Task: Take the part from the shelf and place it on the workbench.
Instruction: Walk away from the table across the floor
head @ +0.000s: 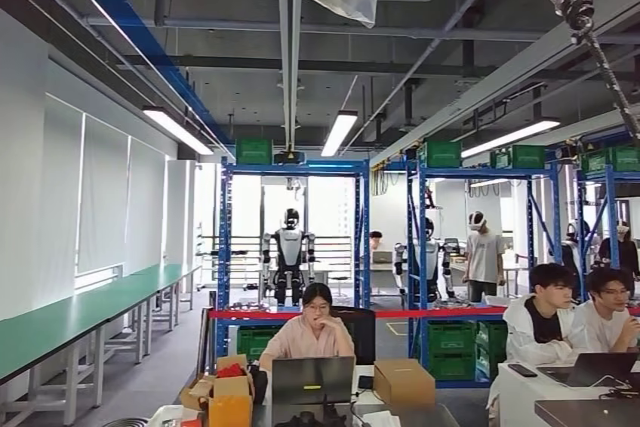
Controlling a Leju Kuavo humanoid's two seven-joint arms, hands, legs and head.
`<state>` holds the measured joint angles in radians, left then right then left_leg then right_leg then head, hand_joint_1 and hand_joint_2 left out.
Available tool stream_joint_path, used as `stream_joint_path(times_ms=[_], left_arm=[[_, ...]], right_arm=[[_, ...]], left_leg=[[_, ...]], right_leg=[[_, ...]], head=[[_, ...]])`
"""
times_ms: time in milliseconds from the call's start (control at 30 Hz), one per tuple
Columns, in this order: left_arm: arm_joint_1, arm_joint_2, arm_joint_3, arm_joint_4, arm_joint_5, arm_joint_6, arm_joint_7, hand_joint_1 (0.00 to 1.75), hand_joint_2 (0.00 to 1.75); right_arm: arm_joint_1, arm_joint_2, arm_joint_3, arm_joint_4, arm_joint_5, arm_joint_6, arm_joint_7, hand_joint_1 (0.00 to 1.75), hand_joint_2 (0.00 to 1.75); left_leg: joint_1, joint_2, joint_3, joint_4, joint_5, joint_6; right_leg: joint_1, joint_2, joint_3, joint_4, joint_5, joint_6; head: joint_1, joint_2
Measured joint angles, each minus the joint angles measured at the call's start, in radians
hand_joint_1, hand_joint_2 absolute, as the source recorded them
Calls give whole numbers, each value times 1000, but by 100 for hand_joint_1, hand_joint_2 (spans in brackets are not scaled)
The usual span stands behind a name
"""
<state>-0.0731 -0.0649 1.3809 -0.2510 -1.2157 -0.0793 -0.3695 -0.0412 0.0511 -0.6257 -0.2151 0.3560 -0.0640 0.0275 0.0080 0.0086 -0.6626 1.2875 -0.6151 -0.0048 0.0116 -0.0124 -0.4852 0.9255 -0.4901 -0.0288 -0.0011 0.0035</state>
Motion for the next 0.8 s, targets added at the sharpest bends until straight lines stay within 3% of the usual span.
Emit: stream_joint_path(times_ms=[33, 67, 100, 167, 200, 300, 367, 433, 467, 500, 533, 567, 633, 700, 767, 800], left_arm=[[0, 0, 0, 0, 3, -2, 4, 0, 0], [-1, 0, 0, 0, 7, -3, 9, 0, 0], [-2, 0, 0, 0, 10, -3, 14, 0, 44], [-7, 0, 1, 0, 16, -4, 21, 0, 131], [-10, 0, 1, 0, 18, -4, 23, 0, 175], [-13, -3, 2, 0, 23, -3, 24, 0, 175], [-11, -6, 3, 0, 24, -3, 24, 0, 175], [-11, -7, 5, 0, 25, -3, 24, 0, 175], [-11, -7, 6, 0, 26, -3, 23, 0, 175], [-11, -7, 7, 0, 28, -3, 23, 0, 175], [-10, -8, 8, 0, 30, -3, 23, 0, 175], [-10, -8, 8, 0, 35, -3, 22, 0, 175], [-11, -9, 11, 0, 44, -3, 21, 0, 175], [-13, -10, 14, 0, 51, -3, 21, 0, 175], [-14, -10, 17, 0, 58, -4, 20, 0, 175], [-15, -11, 19, 0, 61, -4, 20, 0, 175]], right_arm=[[0, 3, 0, 1, 5, 3, 9, 0, 175], [1, 6, -1, 2, 9, 6, 16, 0, 175], [1, 8, -1, 2, 13, 10, 21, 0, 131], [0, 13, -1, 2, 18, 16, 24, 0, 44], [-1, 14, -1, 3, 20, 19, 24, 0, 44], [-1, 14, -2, 3, 25, 26, 22, 0, 175], [3, 14, -3, 3, 30, 30, 17, 0, 175], [5, 14, -5, 3, 35, 32, 15, 0, 175], [6, 14, -6, 3, 38, 32, 15, 0, 175], [7, 14, -7, 3, 41, 32, 15, 0, 175], [8, 14, -7, 3, 45, 32, 14, 0, 131], [9, 14, -8, 3, 49, 31, 13, 0, 87], [8, 14, -10, 3, 52, 31, 7, 0, 0], [6, 15, -12, 3, 53, 31, 2, 0, 0], [6, 15, -18, 3, 53, 31, -1, 0, 0], [7, 15, -21, 3, 53, 31, -3, 0, 44]], left_leg=[[0, 0, 17, 1, 29, 1], [0, 0, 51, -36, 63, 3], [0, 0, 100, -103, 85, 5], [-1, -1, 196, -252, 82, 12], [-2, -1, 222, -298, 69, 16], [0, 1, 222, -324, 64, 33], [4, 3, 210, -325, 78, 47], [3, 4, 194, -323, 89, 55], [2, 5, 187, -322, 93, 57], [3, 5, 181, -320, 96, 58], [3, 5, 176, -318, 98, 57], [5, 5, 174, -315, 100, 57], [4, 4, 171, -308, 98, 53], [-1, 4, 166, -302, 97, 47], [-2, 3, 161, -300, 99, 41], [-1, 3, 159, -300, 100, 39]], right_leg=[[1, 0, -16, 5, 9, 1], [1, 0, -31, 11, 16, 3], [1, 0, -43, 20, 20, 6], [5, 0, -64, 42, 25, 12], [6, 0, -73, 52, 28, 17], [6, 2, -92, 68, 32, 34], [1, 6, -118, 129, -15, 47], [-7, 8, -169, 261, -94, 62], [-12, 8, -188, 320, -121, 69], [-17, 8, -192, 350, -129, 76], [-23, 8, -175, 337, -117, 83], [-28, 8, -139, 283, -89, 90], [-37, 8, -46, 125, -33, 103], [-40, 11, -1, 38, -15, 96], [-38, 13, -3, 33, -17, 84], [-36, 13, -6, 34, -16, 83]], head=[[0, 0], [0, 0], [0, 0], [0, 0], [0, 0], [0, 0], [0, 0], [0, 0], [0, 0], [0, 0], [0, 0], [0, 0], [0, 0], [0, 0], [0, 0], [0, 0]])
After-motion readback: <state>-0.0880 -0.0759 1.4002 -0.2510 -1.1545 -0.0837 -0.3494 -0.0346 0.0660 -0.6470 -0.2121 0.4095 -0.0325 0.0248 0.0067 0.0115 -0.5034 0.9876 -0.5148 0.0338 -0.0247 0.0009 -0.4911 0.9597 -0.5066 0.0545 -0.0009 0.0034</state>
